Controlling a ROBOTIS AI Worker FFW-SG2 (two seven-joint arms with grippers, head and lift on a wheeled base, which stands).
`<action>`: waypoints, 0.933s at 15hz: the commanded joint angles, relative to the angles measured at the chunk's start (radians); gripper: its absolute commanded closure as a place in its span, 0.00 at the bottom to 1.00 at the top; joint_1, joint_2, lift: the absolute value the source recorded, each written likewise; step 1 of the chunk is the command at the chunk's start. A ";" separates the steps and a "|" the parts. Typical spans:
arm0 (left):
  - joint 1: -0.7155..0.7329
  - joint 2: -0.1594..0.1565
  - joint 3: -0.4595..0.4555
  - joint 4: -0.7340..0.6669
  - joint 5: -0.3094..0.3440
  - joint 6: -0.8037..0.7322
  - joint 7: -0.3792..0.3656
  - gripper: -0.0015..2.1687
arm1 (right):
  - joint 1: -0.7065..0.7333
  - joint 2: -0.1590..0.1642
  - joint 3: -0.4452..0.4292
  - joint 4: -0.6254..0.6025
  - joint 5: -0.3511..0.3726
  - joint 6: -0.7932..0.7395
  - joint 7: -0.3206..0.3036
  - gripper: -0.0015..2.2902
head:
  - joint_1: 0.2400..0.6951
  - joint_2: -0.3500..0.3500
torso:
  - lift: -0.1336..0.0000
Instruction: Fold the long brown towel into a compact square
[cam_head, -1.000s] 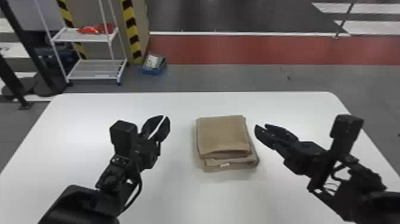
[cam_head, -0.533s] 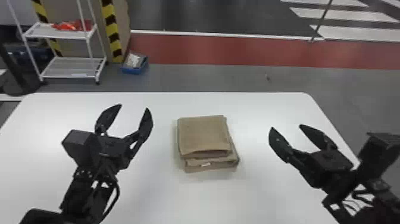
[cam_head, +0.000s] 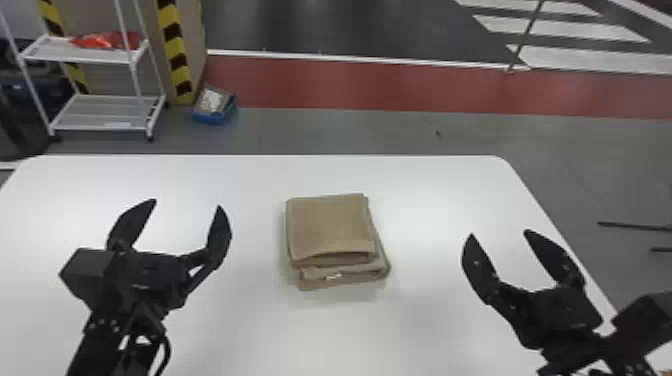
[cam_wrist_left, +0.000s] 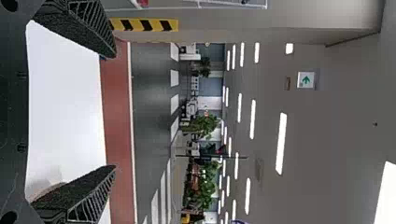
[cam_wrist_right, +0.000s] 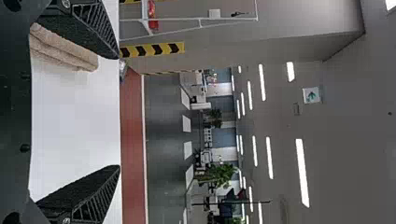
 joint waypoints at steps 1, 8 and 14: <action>0.012 -0.001 0.024 -0.037 0.009 0.092 -0.002 0.01 | 0.001 0.029 -0.010 0.009 -0.011 -0.002 -0.001 0.02 | 1.00 0.32 | 0.12; 0.048 -0.006 0.067 -0.139 0.011 0.150 0.038 0.01 | 0.001 0.031 0.062 -0.052 0.009 0.090 -0.079 0.02 | 1.00 0.38 | 0.12; 0.061 -0.006 0.101 -0.155 0.029 0.156 0.029 0.01 | 0.002 0.029 0.077 -0.065 0.020 0.087 -0.096 0.03 | 1.00 0.45 | 0.12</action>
